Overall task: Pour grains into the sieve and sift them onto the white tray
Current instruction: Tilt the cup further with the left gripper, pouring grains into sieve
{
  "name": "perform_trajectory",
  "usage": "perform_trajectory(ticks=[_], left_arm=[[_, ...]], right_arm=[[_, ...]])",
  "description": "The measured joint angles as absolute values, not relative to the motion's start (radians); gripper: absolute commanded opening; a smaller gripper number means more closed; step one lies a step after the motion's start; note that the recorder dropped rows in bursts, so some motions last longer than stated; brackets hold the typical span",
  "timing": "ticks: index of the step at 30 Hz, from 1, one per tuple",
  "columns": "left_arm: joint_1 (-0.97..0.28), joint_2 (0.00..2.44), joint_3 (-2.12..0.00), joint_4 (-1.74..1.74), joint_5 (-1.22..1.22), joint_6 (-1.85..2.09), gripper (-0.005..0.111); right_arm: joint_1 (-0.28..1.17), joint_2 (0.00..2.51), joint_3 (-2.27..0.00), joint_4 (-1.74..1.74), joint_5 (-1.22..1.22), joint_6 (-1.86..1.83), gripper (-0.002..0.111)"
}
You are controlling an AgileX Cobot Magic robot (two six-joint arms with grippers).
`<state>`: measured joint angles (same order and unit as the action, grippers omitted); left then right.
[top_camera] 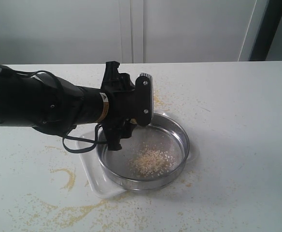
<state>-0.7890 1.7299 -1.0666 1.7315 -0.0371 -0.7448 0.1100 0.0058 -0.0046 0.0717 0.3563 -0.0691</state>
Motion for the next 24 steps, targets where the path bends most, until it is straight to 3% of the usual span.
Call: perform_trajectory(ticks=[24], left_arm=[[-0.789,1.730,-1.067,1.731,-0.037,-0.670,0.000]], right_arm=[[0.110,0.006,-0.005,0.072,0.356,-0.069,0.000]])
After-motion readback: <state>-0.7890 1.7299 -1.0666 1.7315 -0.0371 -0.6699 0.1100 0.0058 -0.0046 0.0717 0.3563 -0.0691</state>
